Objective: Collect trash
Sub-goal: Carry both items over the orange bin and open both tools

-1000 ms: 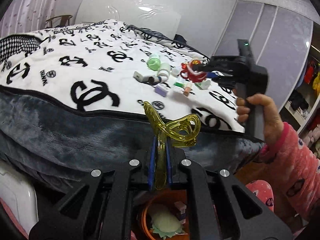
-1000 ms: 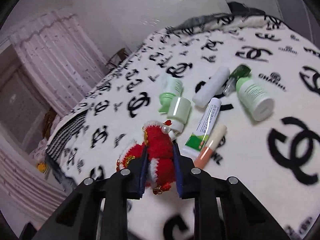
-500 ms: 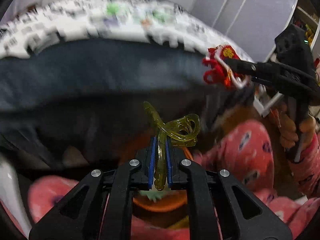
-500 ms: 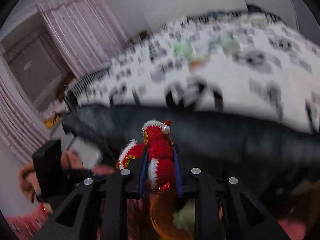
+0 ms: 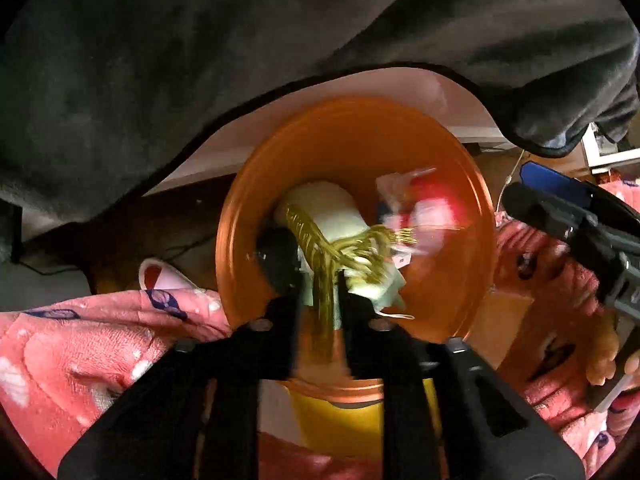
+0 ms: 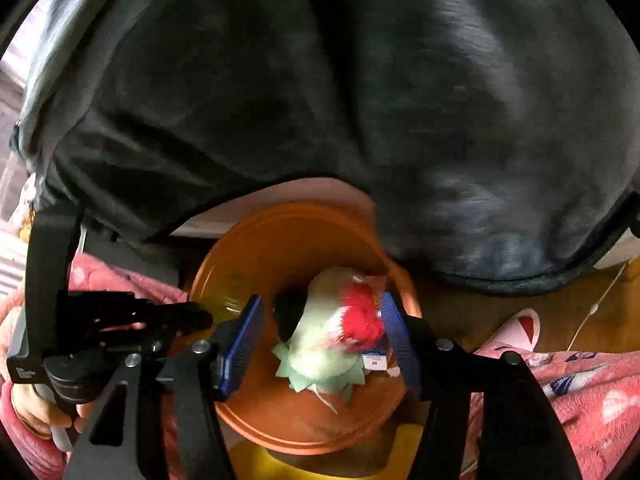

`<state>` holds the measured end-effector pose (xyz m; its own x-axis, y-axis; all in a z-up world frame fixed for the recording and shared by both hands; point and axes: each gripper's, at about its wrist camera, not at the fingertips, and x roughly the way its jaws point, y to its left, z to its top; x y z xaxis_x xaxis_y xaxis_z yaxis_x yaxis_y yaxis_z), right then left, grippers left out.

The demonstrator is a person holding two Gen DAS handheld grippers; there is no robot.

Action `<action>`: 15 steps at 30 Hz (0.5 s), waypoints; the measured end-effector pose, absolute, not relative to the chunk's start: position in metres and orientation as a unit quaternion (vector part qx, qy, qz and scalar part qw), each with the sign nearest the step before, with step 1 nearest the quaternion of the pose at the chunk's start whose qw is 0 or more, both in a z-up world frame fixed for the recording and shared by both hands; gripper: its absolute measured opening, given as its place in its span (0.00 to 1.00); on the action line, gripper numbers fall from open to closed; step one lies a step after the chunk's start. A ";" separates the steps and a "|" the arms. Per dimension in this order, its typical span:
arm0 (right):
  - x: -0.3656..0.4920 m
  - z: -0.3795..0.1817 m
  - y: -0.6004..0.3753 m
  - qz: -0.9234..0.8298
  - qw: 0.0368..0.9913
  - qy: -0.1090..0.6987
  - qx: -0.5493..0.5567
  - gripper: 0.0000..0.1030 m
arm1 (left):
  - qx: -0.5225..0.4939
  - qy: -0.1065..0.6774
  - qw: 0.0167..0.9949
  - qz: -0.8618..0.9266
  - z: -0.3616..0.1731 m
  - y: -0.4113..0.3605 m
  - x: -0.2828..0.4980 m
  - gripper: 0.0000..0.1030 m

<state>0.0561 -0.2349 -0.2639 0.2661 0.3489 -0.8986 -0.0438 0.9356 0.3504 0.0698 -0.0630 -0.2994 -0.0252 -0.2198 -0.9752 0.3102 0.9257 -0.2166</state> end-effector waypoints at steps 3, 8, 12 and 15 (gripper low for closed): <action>0.055 -0.265 -0.241 0.123 0.785 0.590 0.146 0.59 | 0.029 0.673 0.714 -0.193 -0.291 -0.060 0.069 0.49; 0.050 -0.263 -0.243 0.120 0.791 0.581 0.149 0.64 | 0.033 0.671 0.717 -0.188 -0.289 -0.062 0.066 0.50; 0.048 -0.262 -0.246 0.117 0.798 0.573 0.147 0.65 | 0.028 0.663 0.726 -0.181 -0.285 -0.060 0.071 0.56; 0.047 -0.261 -0.247 0.116 0.800 0.570 0.148 0.66 | 0.026 0.654 0.735 -0.176 -0.281 -0.058 0.069 0.56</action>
<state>0.0470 -0.2473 -0.2605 0.3238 0.3538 -0.8775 -0.0165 0.9294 0.3687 0.0694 -0.0584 -0.2811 0.0825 -0.2247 -0.9709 0.2935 0.9365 -0.1918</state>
